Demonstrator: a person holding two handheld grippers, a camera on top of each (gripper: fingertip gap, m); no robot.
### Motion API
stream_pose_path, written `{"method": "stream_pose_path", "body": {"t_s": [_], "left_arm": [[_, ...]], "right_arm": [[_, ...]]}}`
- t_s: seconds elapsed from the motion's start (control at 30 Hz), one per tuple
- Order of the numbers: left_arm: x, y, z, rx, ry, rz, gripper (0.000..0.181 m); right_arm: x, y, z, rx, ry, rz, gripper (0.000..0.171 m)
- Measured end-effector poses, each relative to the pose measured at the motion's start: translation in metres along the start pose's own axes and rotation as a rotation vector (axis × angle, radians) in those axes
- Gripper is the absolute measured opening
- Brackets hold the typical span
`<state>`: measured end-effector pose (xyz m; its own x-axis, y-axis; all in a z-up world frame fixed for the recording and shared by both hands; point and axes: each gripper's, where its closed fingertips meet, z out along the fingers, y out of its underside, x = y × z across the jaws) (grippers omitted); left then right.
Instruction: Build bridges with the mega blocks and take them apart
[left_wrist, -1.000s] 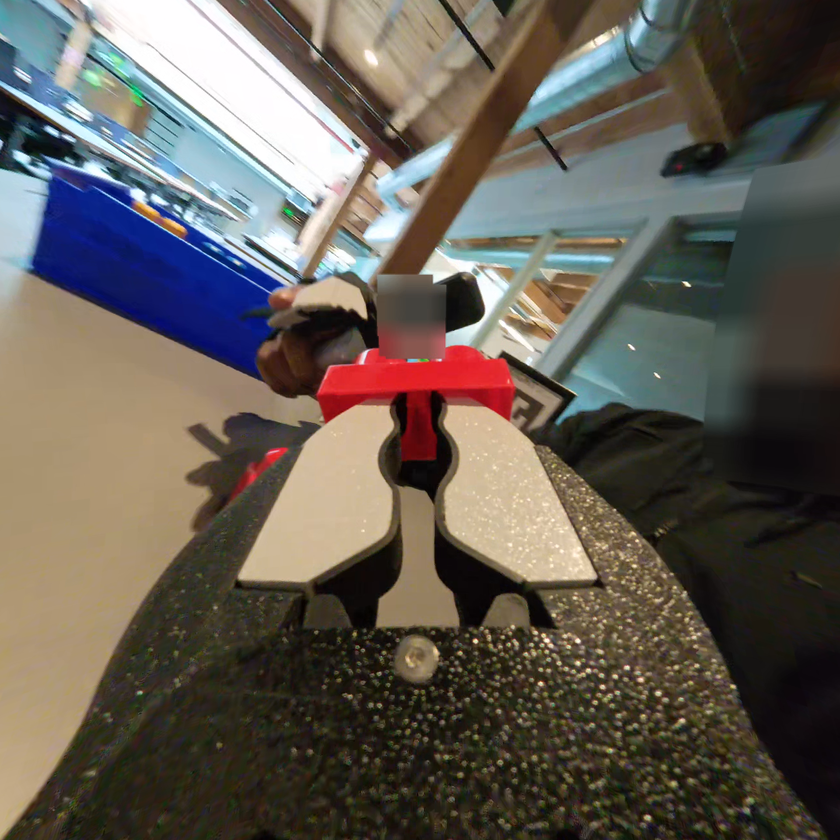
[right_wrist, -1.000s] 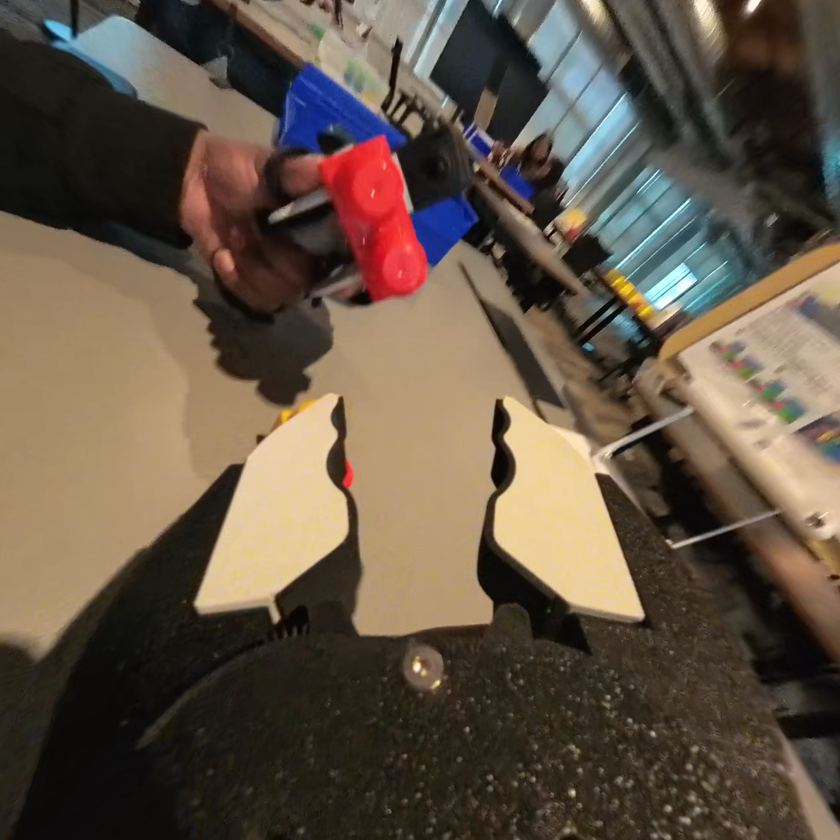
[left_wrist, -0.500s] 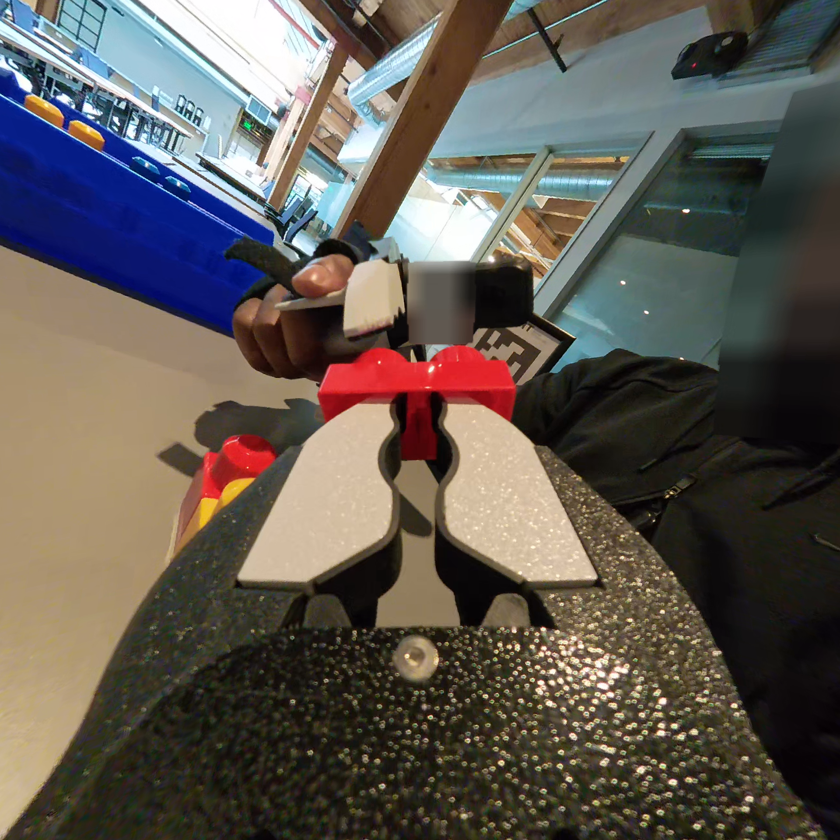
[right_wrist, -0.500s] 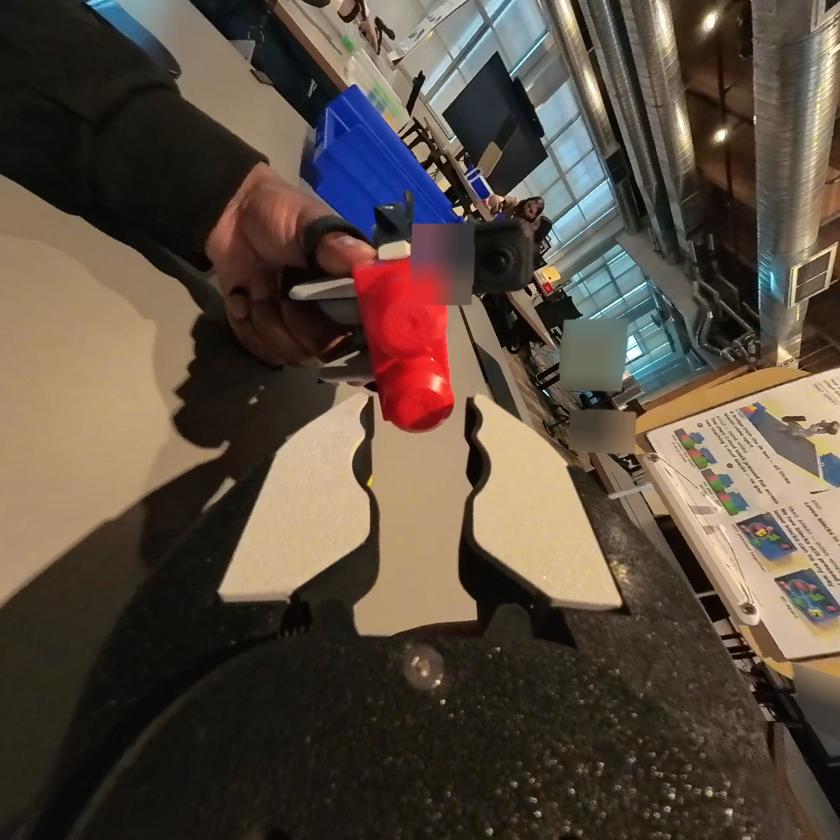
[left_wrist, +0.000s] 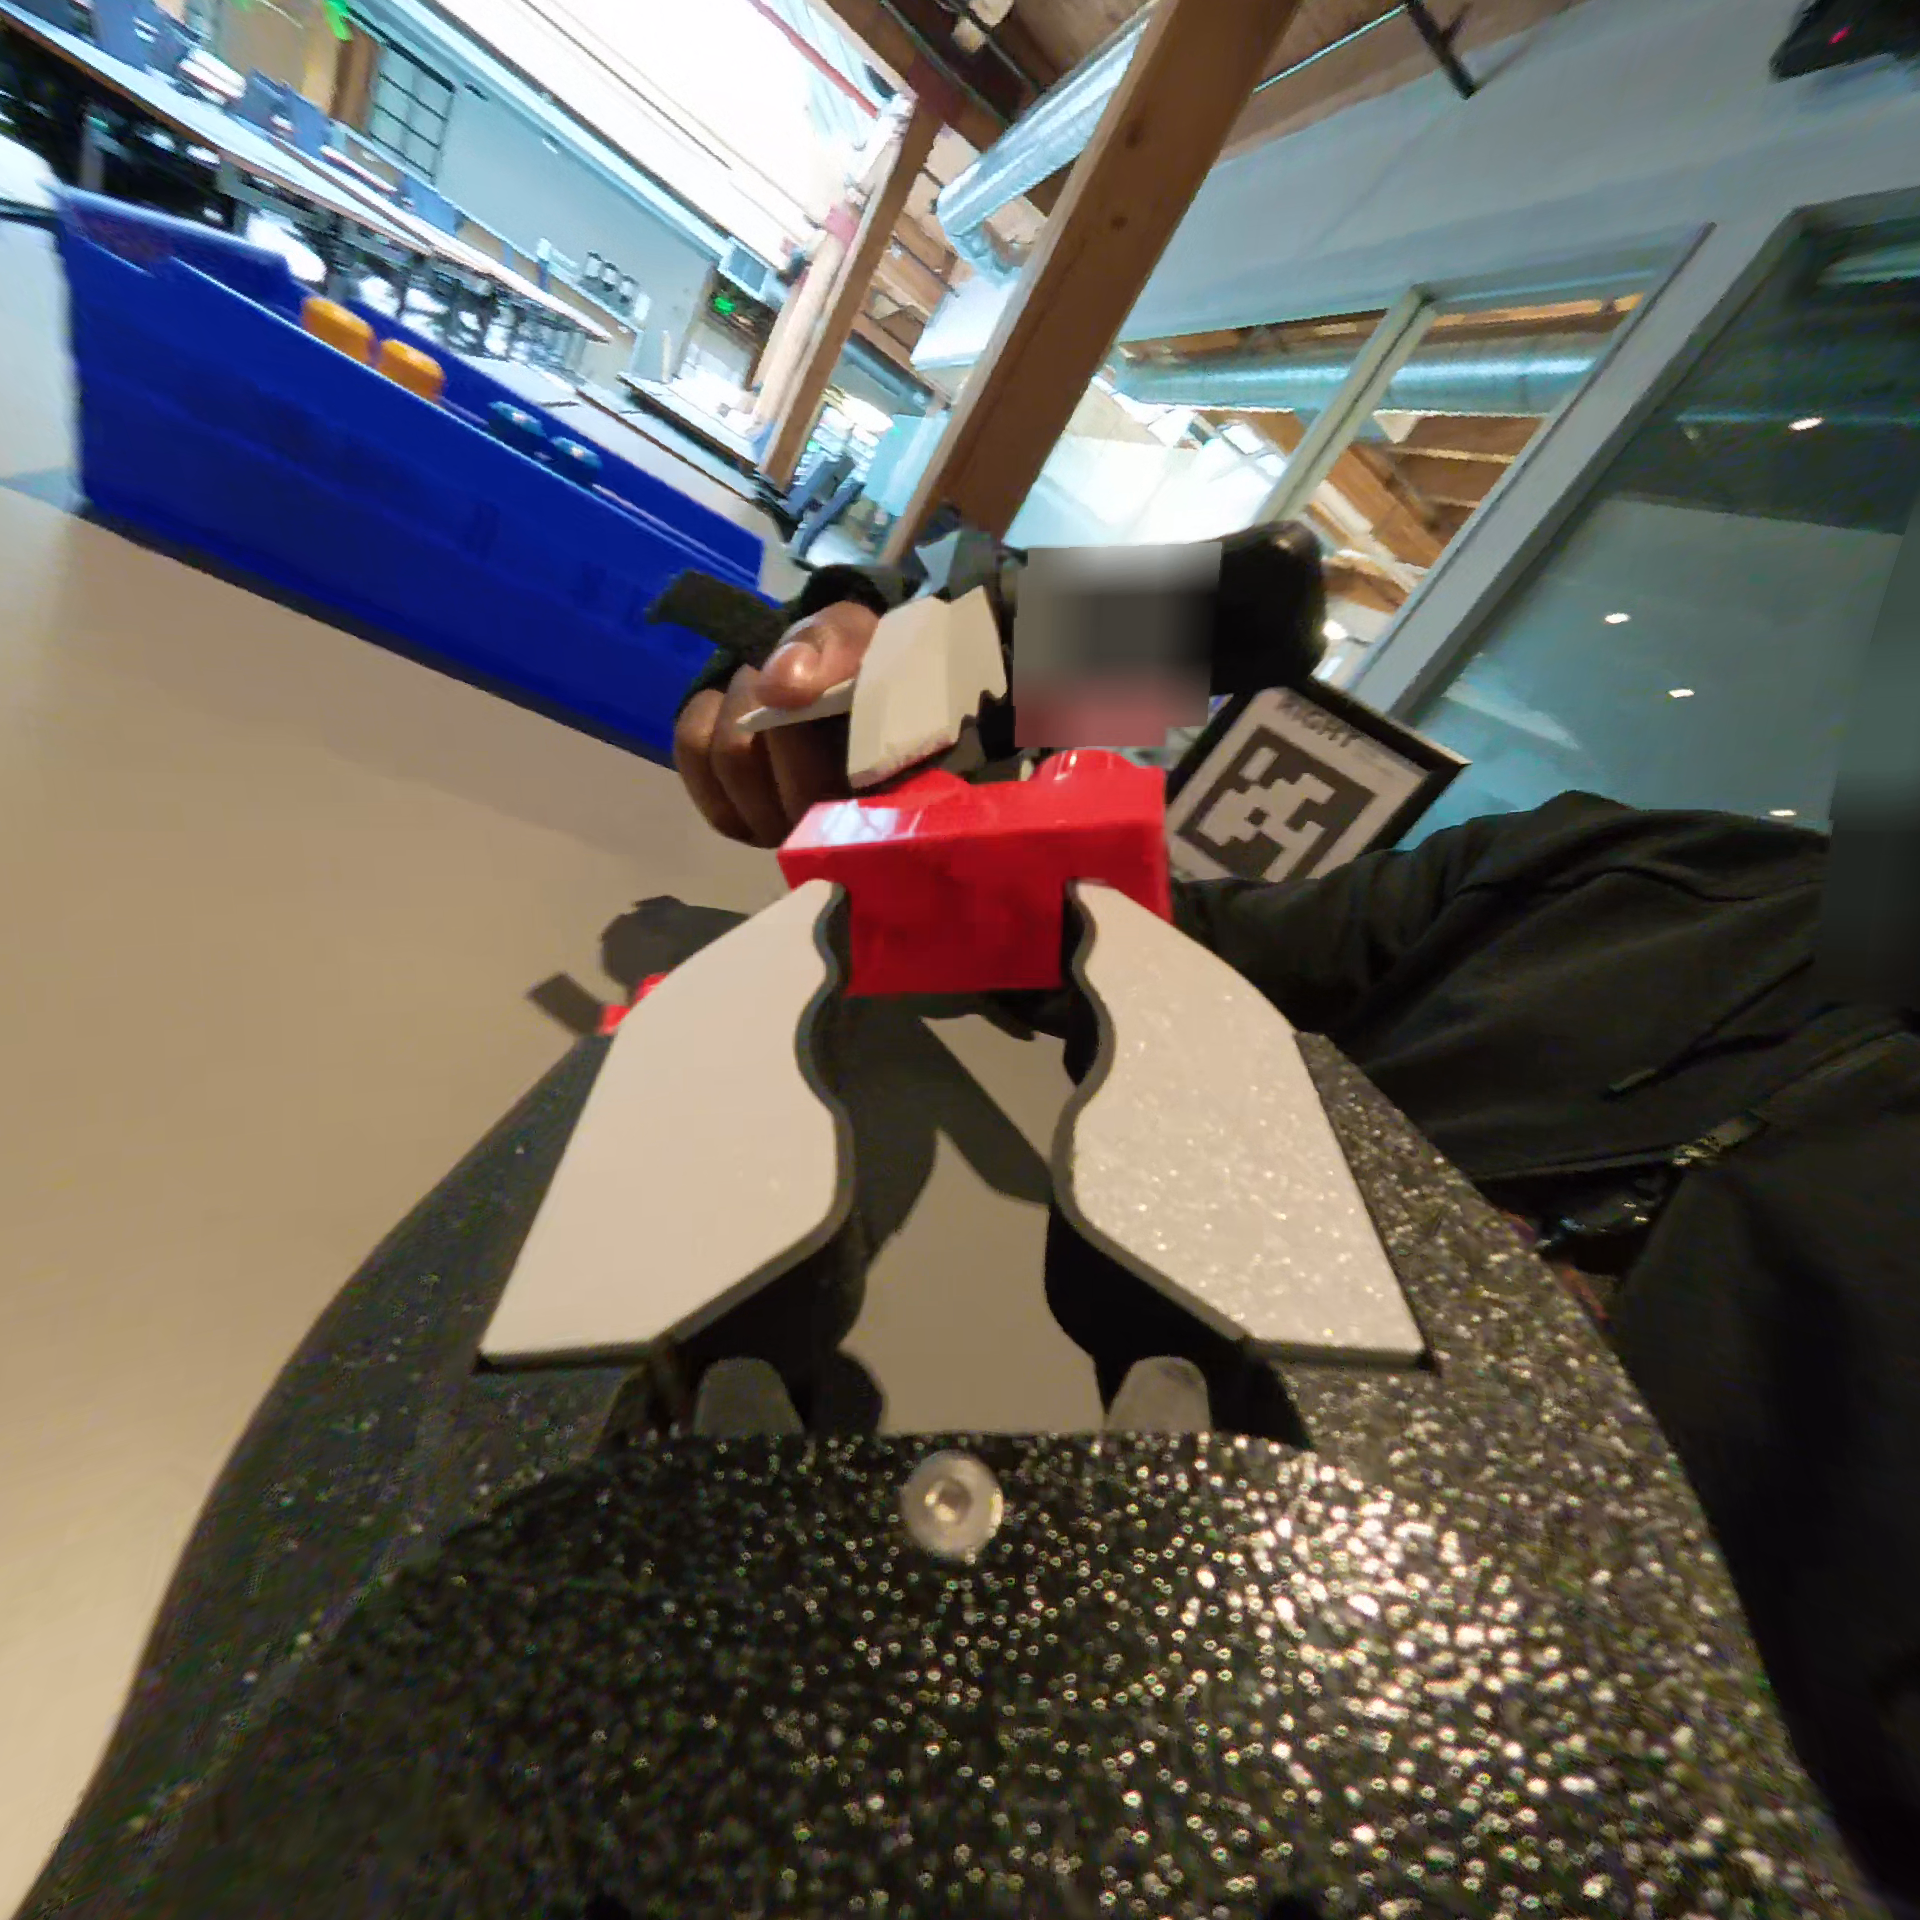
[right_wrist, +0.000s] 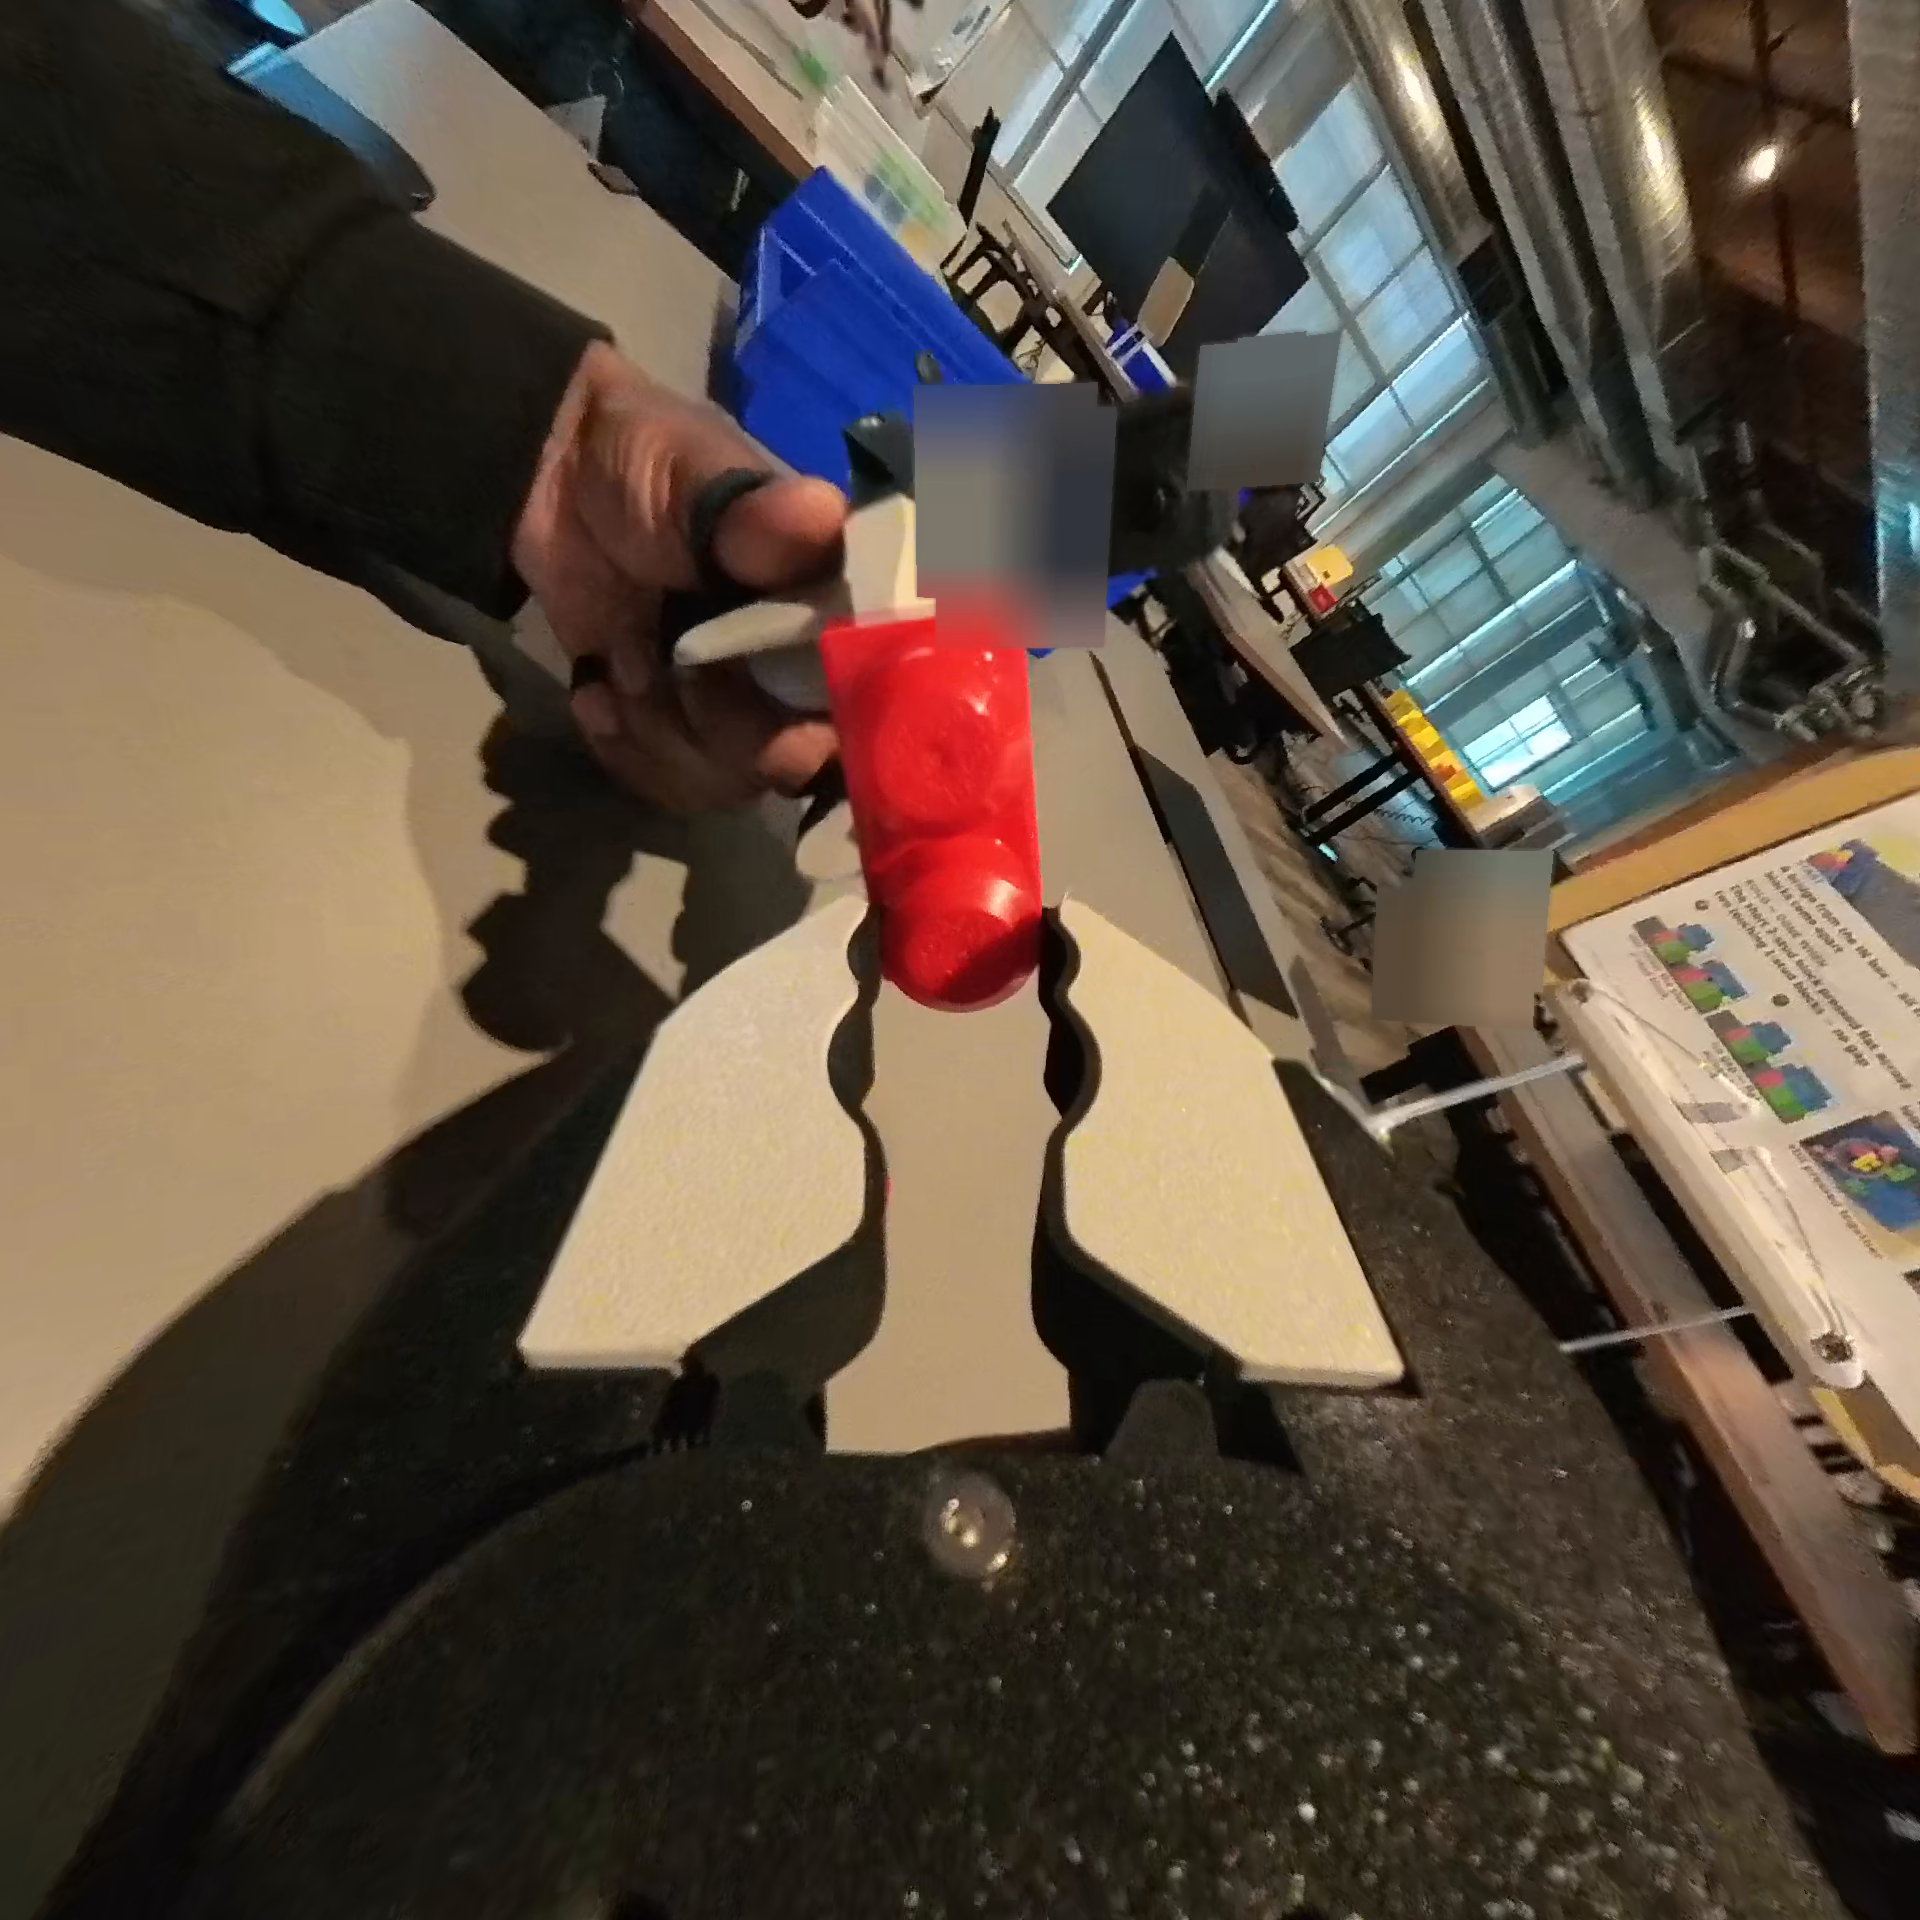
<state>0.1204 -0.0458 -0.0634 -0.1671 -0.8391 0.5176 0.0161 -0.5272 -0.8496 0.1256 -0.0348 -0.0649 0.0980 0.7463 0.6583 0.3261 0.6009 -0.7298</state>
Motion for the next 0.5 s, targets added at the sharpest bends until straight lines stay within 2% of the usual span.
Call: {"method": "stream_pose_path", "body": {"t_s": [0.1,0.23,0.3,0.37,0.5], "left_arm": [[-0.009,-0.011,-0.014,0.008,-0.145,0.119,0.049],[0.003,-0.04,-0.03,0.086,-0.311,0.445,0.051],[0.007,-0.035,-0.025,-0.003,-0.39,0.633,0.05],[0.003,-0.02,-0.016,-0.157,-0.462,0.789,0.05],[-0.011,0.003,0.001,-0.362,-0.547,0.948,0.055]], "right_arm": [[0.007,0.013,-0.005,-0.062,-0.002,0.045,0.029],[0.01,0.033,-0.012,-0.154,-0.039,0.117,0.029],[0.006,0.04,-0.013,-0.183,-0.075,0.145,0.029],[0.002,0.042,-0.014,-0.2,-0.1,0.149,0.029],[-0.001,0.039,-0.013,-0.202,-0.114,0.129,0.029]]}}
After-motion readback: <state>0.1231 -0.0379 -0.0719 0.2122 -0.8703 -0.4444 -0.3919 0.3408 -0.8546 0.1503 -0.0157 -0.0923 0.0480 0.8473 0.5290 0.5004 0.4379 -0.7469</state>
